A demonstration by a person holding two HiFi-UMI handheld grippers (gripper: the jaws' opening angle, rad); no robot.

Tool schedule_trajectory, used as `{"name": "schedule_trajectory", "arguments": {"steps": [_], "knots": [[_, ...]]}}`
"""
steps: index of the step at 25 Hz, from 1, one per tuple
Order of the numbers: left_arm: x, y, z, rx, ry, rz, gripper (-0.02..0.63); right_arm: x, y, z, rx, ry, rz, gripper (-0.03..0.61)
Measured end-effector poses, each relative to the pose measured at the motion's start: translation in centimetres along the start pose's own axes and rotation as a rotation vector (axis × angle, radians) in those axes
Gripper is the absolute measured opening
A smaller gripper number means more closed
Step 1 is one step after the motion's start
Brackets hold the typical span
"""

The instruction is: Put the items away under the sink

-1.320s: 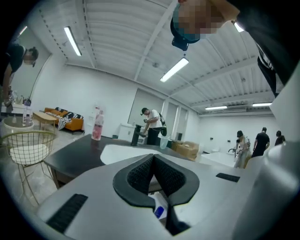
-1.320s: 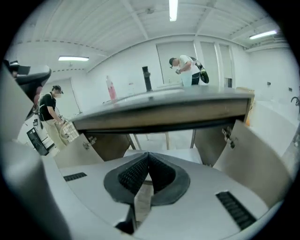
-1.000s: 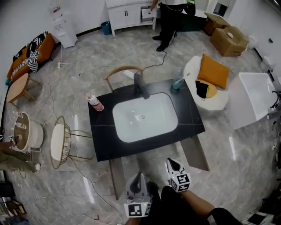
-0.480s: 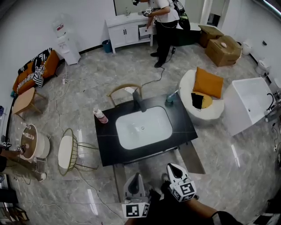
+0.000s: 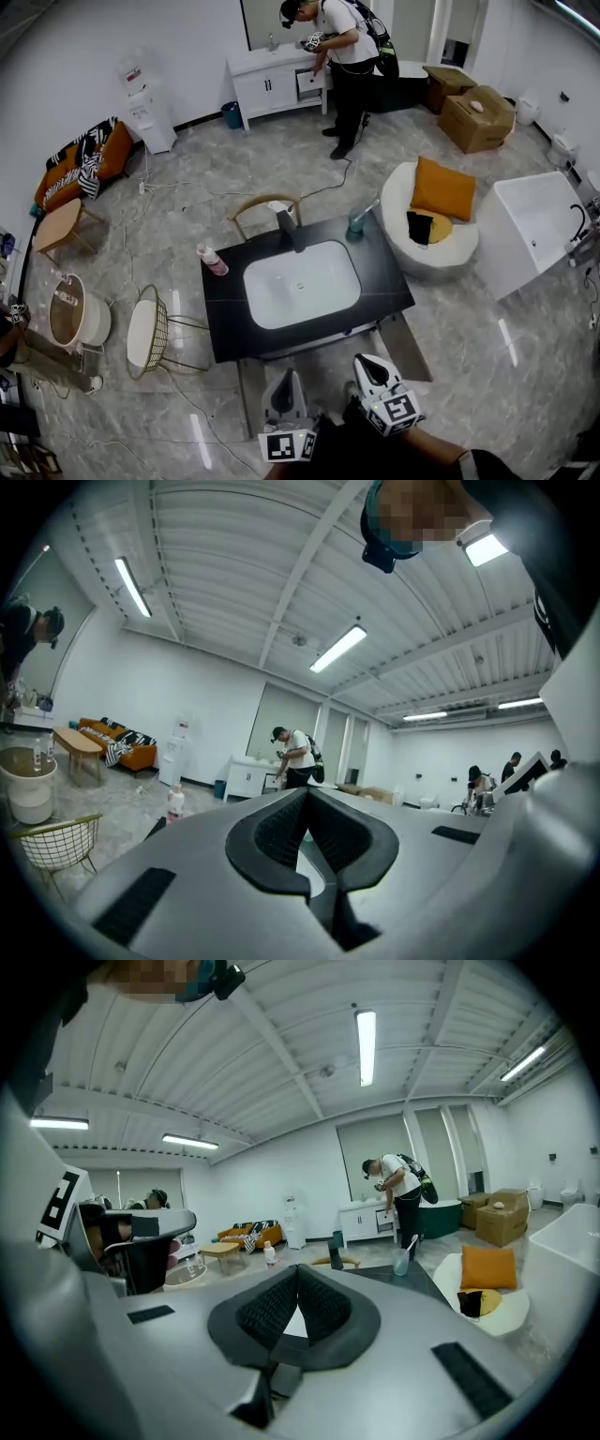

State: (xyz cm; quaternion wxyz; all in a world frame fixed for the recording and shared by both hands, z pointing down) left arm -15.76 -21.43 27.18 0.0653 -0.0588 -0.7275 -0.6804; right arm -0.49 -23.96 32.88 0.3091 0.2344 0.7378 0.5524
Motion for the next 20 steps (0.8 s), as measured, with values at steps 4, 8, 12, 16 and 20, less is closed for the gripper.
{"name": "schedule_trajectory", "arguments": {"steps": [4,8,12,16,20], "knots": [[-0.4,0.1,-0.3,0.003,0.001,-0.006,0.015,-0.5,-0.7,-0.1,-0.025,-0.015,0.020,0.010],[-0.2,0.3,-0.7,0.006,-0.004,-0.017,0.015,-0.5,-1.2,-0.7,-0.031,-0.030,0.017,0.011],[-0.3,0.4,-1.1,0.005,-0.006,-0.009,0.015,-0.2,-1.3,-1.0,-0.040,-0.054,0.009,0.011],[-0.6,0.3,-1.3,0.007,-0.002,-0.012,0.015,0.0,-1.7,-1.1,-0.040,-0.062,0.012,0.011],[-1.3,0.5,-1.2,0.009,-0.003,-0.006,0.015,-0.3,-1.3,-0.5,-0.031,-0.072,0.007,0.010]]}}
Point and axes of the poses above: the fingertips, and each gripper's own axes: z backward along the fingers, x to its left, y out of its underside, the point moved 1 cm from there along z, backward along the fingers, and after that the axes turned 13 degrees about -y, right-handed, at the moved point
